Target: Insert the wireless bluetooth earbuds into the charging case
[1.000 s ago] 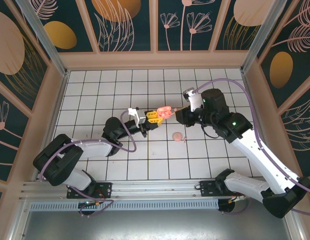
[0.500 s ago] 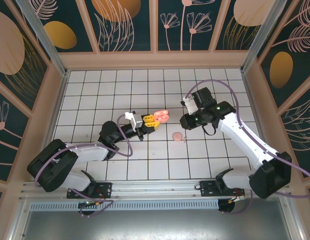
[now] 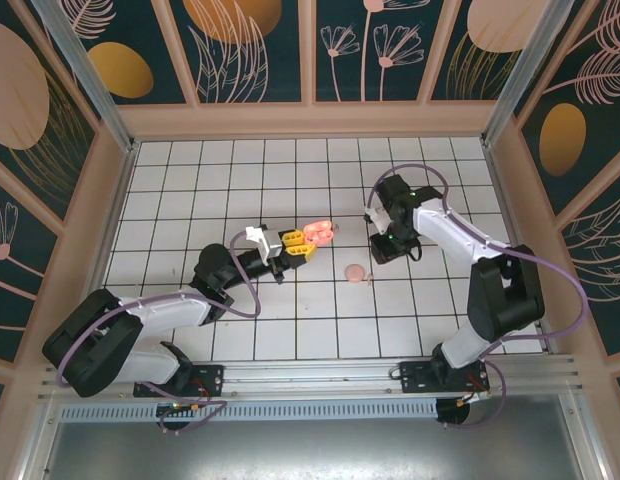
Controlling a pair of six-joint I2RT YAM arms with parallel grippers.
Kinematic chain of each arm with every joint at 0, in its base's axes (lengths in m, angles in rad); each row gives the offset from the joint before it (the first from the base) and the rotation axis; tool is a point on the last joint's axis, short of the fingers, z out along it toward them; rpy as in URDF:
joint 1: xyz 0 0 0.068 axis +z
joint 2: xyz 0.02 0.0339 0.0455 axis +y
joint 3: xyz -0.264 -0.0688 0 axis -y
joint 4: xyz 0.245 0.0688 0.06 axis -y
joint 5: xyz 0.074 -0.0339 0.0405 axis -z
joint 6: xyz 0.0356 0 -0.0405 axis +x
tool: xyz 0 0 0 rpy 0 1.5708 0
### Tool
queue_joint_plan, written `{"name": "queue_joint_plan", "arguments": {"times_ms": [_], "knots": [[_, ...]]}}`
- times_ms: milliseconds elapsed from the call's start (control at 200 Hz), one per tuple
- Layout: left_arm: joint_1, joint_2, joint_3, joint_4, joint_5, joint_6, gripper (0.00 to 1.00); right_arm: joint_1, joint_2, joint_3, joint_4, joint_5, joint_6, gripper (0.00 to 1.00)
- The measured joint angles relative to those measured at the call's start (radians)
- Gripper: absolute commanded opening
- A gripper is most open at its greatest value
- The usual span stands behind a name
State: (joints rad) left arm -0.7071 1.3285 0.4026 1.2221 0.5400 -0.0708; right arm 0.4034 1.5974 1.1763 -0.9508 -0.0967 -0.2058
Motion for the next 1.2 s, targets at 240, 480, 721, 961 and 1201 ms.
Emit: {"name": "queue_joint_plan", "arguments": {"times_ms": [240,480,721,961,1201], "knots": [[0.000,0.001,0.000,-0.023,0.001,0.012,0.15,-0.008,0.053,0.000,-0.023,0.021,-0.079,0.26],[0.000,0.018,0.000,-0.023,0.002,0.015,0.15,-0.009,0.092,-0.024,-0.026,0.022,-0.149,0.27],[0.000,0.027,0.000,-0.023,0.002,0.015,0.15,-0.012,0.148,-0.021,-0.026,0.029,-0.154,0.29],[0.000,0.049,0.002,-0.022,0.002,0.014,0.15,-0.105,0.139,0.069,0.021,-0.006,0.031,0.31],[0.000,0.071,0.003,-0.021,0.001,0.014,0.15,-0.185,0.087,0.033,0.107,-0.080,0.351,0.34]]}}
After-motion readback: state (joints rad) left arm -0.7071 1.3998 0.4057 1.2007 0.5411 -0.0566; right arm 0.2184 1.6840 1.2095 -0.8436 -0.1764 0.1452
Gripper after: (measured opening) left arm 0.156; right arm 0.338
